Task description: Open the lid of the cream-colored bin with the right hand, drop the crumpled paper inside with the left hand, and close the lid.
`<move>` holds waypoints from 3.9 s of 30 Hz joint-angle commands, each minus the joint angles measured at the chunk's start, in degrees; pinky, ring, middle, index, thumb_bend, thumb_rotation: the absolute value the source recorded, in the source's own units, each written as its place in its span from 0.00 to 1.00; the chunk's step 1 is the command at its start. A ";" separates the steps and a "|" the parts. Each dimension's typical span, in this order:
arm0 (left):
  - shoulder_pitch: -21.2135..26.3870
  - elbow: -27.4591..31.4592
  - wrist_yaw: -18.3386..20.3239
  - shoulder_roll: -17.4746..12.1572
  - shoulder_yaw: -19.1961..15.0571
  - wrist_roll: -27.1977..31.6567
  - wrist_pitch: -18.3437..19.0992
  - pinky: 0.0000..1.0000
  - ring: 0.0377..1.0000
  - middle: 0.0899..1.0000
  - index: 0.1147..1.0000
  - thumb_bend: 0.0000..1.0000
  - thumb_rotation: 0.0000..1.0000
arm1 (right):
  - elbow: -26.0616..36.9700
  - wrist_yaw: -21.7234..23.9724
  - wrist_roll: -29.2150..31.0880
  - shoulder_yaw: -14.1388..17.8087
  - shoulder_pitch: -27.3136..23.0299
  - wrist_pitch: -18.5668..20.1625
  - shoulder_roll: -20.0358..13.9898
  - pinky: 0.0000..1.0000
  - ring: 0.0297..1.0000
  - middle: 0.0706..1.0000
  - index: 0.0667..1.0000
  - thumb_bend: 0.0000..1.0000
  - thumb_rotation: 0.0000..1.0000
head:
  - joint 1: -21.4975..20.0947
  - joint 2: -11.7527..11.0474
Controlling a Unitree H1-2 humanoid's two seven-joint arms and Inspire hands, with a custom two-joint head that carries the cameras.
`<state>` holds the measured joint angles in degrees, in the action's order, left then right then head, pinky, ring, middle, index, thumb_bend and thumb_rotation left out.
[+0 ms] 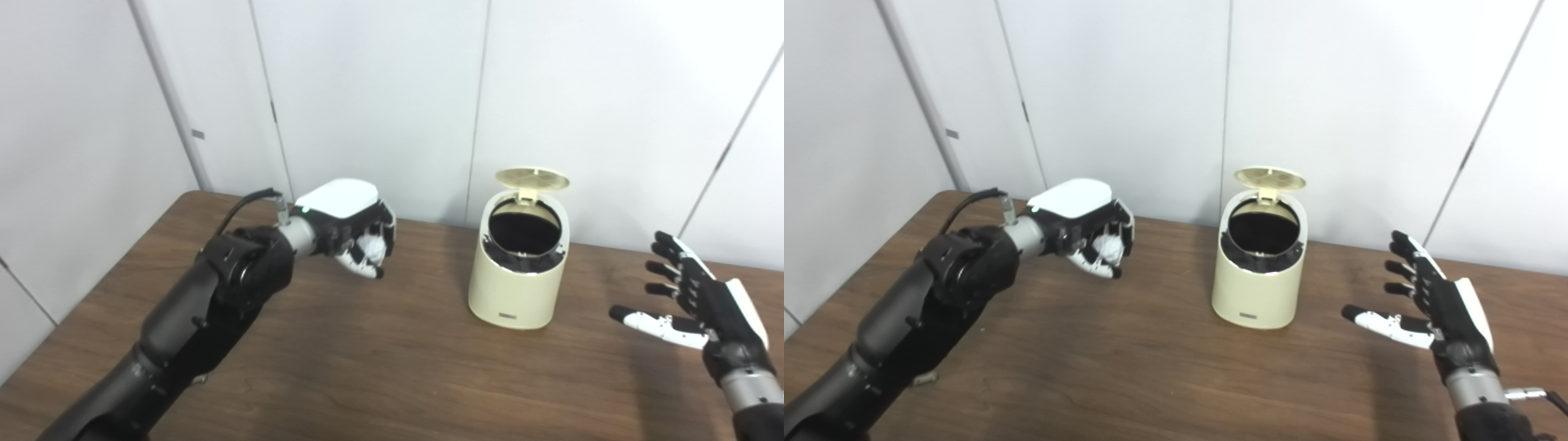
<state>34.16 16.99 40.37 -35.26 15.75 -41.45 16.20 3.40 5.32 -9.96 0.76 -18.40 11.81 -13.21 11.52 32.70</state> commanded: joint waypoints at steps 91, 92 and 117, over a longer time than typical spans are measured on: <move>16.64 -27.24 -21.47 19.94 7.08 -3.89 -14.12 0.51 0.63 0.69 0.65 0.91 0.00 | 1.33 -2.34 -4.48 -2.34 -2.23 -2.46 1.02 0.65 0.78 0.87 0.87 0.72 0.35 | -9.74 1.62; 16.68 -27.19 -21.21 19.84 7.12 -3.91 -14.02 0.51 0.63 0.69 0.65 0.91 0.00 | 1.25 -2.34 -4.41 -2.34 -2.26 -2.52 1.05 0.65 0.78 0.87 0.87 0.73 0.36 | -9.77 1.61; 8.78 -13.41 -15.47 16.55 0.97 2.22 -8.40 0.32 0.36 0.39 0.48 0.52 0.00 | 1.96 -2.48 -4.01 -2.17 -2.44 -2.15 1.53 0.66 0.79 0.89 0.88 0.68 0.32 | -10.03 1.49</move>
<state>42.77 0.96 25.49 -17.23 18.52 -40.30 6.77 3.28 3.29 -14.26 -1.71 -19.05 11.03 -11.52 1.41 34.10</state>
